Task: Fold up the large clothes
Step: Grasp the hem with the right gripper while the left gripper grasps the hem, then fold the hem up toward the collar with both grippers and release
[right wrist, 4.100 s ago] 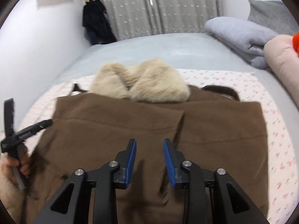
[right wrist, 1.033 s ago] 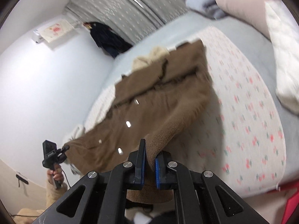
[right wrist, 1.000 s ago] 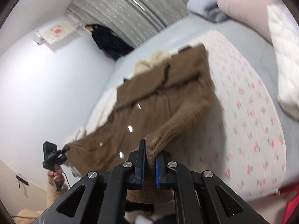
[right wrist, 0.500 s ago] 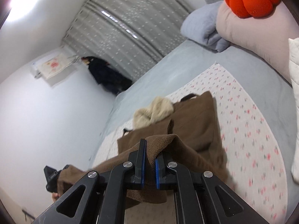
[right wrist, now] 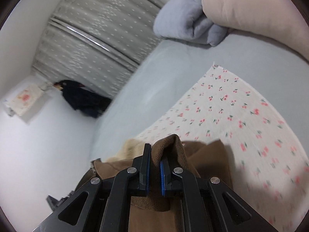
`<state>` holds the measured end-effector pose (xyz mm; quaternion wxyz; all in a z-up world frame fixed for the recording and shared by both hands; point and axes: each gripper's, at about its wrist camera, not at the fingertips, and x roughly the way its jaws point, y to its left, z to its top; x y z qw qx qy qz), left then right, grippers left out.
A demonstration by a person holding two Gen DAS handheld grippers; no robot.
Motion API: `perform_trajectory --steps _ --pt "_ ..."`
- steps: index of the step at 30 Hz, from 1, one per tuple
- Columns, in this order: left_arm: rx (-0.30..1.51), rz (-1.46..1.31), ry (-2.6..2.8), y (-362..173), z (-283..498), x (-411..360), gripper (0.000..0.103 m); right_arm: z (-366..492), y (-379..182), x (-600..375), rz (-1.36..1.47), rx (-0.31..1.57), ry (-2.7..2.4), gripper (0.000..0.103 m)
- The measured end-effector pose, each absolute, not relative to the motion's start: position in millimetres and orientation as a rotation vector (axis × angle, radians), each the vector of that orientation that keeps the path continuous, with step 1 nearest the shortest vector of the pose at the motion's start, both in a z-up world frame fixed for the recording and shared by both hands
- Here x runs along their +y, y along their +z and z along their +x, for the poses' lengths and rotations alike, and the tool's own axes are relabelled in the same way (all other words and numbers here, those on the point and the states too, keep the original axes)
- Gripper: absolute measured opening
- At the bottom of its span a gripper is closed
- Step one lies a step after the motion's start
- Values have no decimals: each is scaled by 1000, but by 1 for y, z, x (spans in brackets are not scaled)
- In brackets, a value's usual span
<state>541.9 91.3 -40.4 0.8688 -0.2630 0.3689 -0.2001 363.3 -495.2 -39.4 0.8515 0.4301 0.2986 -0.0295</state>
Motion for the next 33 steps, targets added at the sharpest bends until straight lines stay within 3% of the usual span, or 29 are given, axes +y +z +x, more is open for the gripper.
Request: perform_trajectory --steps 5,9,12,14,16,19,22,27,33 --pt "841 -604 -323 -101 574 88 22 399 -101 -512 994 698 -130 8" --pt "888 -674 -388 -112 579 97 30 399 -117 -529 1100 684 -42 14" --pt "898 -751 -464 -98 579 111 50 387 -104 -546 1146 604 -13 31" --pt "834 -768 -432 -82 570 126 88 366 -89 -561 1153 497 -52 65" --pt "738 -712 -384 -63 556 135 99 351 -77 -569 1110 498 -60 68" --pt "844 -513 -362 -53 547 129 100 340 -67 -560 954 625 -65 69" --pt "1015 -343 -366 -73 529 122 100 322 -68 -542 825 736 -27 77" --pt "1175 -295 -388 -112 492 129 100 287 -88 -521 750 845 -6 79" --pt "950 -147 -275 -70 467 97 100 295 -50 -471 412 781 -170 79"
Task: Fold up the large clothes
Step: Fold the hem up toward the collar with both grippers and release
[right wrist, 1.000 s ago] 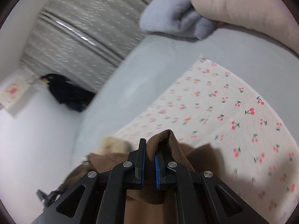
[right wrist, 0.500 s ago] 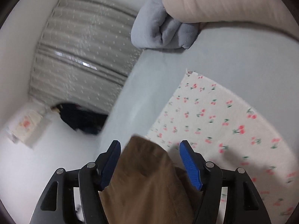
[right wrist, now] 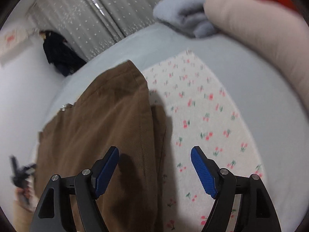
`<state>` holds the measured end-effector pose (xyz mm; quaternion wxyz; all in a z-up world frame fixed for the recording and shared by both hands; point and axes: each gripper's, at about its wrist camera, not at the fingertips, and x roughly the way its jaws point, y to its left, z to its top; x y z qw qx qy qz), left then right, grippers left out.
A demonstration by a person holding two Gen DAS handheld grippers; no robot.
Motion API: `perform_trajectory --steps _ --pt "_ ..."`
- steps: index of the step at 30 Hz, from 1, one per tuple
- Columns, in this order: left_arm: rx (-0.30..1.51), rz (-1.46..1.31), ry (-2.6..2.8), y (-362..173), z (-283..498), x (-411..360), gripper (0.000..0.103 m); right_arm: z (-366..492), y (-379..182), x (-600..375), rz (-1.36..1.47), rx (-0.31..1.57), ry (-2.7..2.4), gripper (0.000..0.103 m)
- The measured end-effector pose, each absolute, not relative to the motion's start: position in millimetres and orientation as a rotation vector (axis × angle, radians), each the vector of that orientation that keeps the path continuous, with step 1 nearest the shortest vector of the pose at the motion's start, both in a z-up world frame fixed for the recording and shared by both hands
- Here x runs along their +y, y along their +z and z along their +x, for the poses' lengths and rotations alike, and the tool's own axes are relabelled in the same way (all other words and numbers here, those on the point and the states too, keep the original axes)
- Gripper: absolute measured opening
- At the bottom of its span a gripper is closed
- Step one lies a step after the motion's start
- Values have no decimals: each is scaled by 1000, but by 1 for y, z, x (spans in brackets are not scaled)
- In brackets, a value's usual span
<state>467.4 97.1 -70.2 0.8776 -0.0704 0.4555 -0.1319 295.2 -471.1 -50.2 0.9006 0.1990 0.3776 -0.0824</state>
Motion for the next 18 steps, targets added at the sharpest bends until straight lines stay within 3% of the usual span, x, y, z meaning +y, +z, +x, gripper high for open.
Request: perform_trajectory --steps 5,10,13,18 --pt "857 -35 -405 -52 472 9 100 343 -23 -392 180 650 -116 79" --pt "832 76 -340 -72 513 -44 100 414 -43 -371 158 670 -164 78" --pt "807 136 -217 -85 539 -27 102 441 -77 -407 156 765 -319 77" --pt "889 -109 -22 -110 571 60 103 416 -114 -496 587 769 -394 77"
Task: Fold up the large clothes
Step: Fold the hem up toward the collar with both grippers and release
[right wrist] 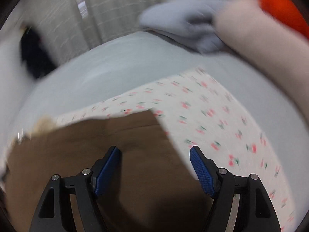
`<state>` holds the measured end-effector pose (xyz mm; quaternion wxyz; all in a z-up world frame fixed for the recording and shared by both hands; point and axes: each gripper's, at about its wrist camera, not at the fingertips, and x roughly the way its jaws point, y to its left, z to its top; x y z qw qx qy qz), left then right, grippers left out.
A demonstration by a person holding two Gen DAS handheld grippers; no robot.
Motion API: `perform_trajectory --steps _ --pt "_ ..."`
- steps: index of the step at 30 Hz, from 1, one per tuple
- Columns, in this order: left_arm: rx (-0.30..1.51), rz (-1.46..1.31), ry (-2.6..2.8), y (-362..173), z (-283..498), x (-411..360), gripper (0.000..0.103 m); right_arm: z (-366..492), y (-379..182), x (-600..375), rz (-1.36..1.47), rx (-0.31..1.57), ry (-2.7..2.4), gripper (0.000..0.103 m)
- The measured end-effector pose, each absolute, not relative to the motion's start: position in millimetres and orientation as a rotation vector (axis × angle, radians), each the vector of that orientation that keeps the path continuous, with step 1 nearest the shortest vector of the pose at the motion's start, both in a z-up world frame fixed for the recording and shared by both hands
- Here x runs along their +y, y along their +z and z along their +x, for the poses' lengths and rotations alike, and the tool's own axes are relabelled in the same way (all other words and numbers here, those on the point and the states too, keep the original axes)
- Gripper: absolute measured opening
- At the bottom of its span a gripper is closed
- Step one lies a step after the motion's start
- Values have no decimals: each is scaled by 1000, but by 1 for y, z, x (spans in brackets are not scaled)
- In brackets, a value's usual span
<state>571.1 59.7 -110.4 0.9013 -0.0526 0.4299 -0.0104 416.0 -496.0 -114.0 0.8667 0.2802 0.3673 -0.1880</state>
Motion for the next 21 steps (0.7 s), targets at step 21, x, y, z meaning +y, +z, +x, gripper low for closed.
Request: perform_trajectory --steps 21 --pt "1321 -593 -417 -132 413 155 103 236 -96 -454 678 933 -167 84"
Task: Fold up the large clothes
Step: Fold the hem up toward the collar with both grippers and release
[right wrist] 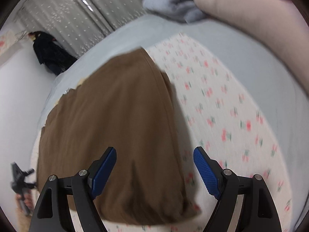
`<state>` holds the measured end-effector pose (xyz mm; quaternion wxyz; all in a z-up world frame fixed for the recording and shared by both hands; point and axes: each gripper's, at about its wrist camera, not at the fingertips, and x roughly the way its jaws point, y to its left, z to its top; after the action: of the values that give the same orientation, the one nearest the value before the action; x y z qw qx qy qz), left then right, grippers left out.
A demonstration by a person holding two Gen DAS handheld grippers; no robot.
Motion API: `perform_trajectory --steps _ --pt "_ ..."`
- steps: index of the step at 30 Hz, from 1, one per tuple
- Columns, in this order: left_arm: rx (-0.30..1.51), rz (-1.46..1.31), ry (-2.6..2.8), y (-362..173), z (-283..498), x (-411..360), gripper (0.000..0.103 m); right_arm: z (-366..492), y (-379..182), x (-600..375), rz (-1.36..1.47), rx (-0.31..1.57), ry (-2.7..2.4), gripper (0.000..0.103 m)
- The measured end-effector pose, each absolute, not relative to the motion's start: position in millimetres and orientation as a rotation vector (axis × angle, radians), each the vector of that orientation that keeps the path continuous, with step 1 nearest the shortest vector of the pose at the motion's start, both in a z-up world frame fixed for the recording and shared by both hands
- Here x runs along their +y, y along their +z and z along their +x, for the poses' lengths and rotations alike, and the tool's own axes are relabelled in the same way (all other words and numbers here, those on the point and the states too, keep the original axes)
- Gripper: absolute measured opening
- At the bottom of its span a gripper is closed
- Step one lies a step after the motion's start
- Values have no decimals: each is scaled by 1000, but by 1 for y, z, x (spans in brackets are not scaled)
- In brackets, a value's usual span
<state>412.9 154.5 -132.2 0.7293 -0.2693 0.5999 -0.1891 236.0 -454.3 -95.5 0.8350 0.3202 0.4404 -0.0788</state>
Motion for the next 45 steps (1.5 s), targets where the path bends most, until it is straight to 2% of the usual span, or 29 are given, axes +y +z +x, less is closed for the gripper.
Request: perform_trajectory --steps 3,6,8,9,10,12,13,14,17,20,25,28,31,34,36,38,40,41,42,43,45 --pt "1281 -615 -474 -135 406 149 102 232 -123 -455 807 979 -99 84" --pt "1289 -709 -603 -148 410 131 102 234 -130 -450 835 919 -75 85" --pt "1263 -678 -626 -149 411 114 102 241 -130 -444 845 915 -58 85" --pt "1246 -652 -620 -148 411 107 102 246 -129 -438 808 922 -74 83" --pt "1231 -641 -611 -147 411 103 100 249 -128 -434 778 925 -90 77" --pt "1203 -636 -560 -148 411 99 75 252 -128 -432 779 913 -74 53" --pt "1203 -648 -534 -150 412 101 47 251 -130 -433 822 903 -49 36" --pt "1203 -722 -528 -154 410 108 35 249 -129 -434 843 892 -50 32" --pt "1161 -791 -496 -142 398 116 23 237 -111 -429 836 853 -43 25" --pt "1080 -767 -508 -102 382 114 19 222 -82 -434 891 787 16 21" --pt "1066 -718 -545 -41 351 111 18 187 -34 -417 876 778 43 20" --pt "1103 -714 -575 -28 320 130 18 148 -22 -412 879 783 53 20" --pt "1134 -722 -584 -36 289 151 18 108 -27 -407 877 806 60 20" --pt "1202 -735 -542 -81 258 170 21 82 -54 -401 839 890 18 25" --pt "1266 -726 -466 -118 248 174 26 80 -79 -398 808 977 -27 31" --pt "1289 -696 -413 -148 244 177 46 81 -106 -401 787 1044 -84 44" --pt "1256 -760 -428 -156 241 184 49 79 -115 -405 803 1059 -110 54" --pt "1253 -759 -421 -153 240 185 58 77 -110 -405 781 1057 -146 61" --pt "1255 -735 -399 -148 240 186 65 77 -101 -404 731 1050 -190 62" --pt "1253 -704 -384 -142 239 186 78 75 -87 -400 667 1032 -234 64" --pt "1251 -687 -395 -137 236 185 83 69 -59 -390 556 981 -297 65"
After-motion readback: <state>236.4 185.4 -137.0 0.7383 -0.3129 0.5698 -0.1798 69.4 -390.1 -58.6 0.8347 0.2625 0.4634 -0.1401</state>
